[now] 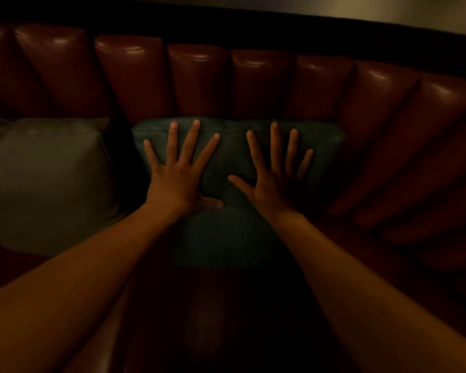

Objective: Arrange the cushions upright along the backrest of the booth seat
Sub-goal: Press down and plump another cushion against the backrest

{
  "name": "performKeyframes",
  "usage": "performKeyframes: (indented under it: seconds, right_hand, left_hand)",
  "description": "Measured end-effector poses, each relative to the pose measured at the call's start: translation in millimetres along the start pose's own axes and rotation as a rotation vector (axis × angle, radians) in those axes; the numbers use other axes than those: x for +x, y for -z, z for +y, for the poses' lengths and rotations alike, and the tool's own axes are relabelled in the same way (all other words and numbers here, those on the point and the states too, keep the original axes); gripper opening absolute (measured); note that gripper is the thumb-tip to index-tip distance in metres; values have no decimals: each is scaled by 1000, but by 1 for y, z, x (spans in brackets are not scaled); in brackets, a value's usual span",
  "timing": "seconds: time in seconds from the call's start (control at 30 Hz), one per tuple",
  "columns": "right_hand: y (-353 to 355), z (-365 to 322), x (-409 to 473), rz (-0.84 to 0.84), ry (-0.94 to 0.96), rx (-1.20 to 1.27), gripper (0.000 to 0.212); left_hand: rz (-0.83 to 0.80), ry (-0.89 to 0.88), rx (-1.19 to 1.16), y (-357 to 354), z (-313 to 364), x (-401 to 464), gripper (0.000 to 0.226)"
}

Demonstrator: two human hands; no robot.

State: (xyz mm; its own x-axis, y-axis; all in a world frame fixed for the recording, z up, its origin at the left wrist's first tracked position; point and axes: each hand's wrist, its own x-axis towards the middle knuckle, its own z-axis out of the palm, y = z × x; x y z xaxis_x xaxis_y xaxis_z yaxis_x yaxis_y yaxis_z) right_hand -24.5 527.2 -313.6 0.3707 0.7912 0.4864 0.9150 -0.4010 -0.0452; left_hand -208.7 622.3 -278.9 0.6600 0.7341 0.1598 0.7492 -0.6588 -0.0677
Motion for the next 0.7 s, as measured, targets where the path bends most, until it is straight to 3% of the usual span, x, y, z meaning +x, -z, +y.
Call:
performKeyframes:
  seconds: [0.3,0.53,0.7]
  right_hand:
    - [31,0,-40,-15,1,51,86]
    - [33,10,-47,-208,12,25,98]
    - [73,23,-86,-142,-113,135,89]
  left_hand:
    - [75,-106,-38,9,9,-39,127]
    - [-30,-97,-37,9,20,-33,134]
    - [7,-172,-127,23,26,-63,118]
